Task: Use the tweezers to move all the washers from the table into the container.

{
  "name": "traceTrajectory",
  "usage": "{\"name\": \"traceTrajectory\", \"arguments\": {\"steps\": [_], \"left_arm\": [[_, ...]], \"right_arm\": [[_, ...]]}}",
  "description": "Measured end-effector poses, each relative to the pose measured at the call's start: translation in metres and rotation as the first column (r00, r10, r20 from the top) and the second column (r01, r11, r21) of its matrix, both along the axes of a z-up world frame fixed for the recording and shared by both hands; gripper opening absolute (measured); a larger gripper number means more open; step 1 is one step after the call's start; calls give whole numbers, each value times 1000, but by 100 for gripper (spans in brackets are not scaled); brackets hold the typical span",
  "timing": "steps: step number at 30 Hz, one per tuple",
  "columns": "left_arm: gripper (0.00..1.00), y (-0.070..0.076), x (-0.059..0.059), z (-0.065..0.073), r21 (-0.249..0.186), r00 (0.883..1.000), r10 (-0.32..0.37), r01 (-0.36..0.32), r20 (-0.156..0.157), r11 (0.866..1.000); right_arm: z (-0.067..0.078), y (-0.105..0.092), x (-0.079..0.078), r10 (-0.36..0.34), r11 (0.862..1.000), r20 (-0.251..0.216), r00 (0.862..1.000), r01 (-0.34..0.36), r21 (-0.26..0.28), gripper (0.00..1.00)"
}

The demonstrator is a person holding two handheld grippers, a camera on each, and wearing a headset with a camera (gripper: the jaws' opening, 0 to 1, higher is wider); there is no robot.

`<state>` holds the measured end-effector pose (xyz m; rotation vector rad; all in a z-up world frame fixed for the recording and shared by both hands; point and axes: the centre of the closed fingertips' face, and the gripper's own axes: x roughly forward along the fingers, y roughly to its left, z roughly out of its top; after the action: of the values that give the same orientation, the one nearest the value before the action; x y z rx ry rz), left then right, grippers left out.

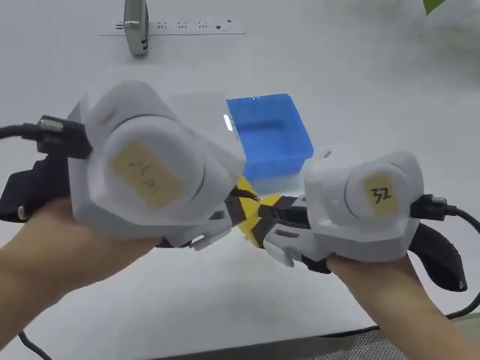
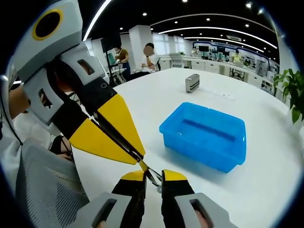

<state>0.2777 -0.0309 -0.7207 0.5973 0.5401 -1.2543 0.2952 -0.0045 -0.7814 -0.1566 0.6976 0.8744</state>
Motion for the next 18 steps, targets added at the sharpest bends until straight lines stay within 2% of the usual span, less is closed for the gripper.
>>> {"name": "traceTrajectory", "arguments": {"steps": [9,18], "left_arm": [[0,-3,1,0,0,1000,-1,1,2,1000],[0,-5,-3,2,9,1000,-19,19,12,1000]], "right_arm": [[0,-1,-1,41,998,56,998,-38,-59,5],[1,1,-4,59,995,79,995,-51,-90,4]]}}
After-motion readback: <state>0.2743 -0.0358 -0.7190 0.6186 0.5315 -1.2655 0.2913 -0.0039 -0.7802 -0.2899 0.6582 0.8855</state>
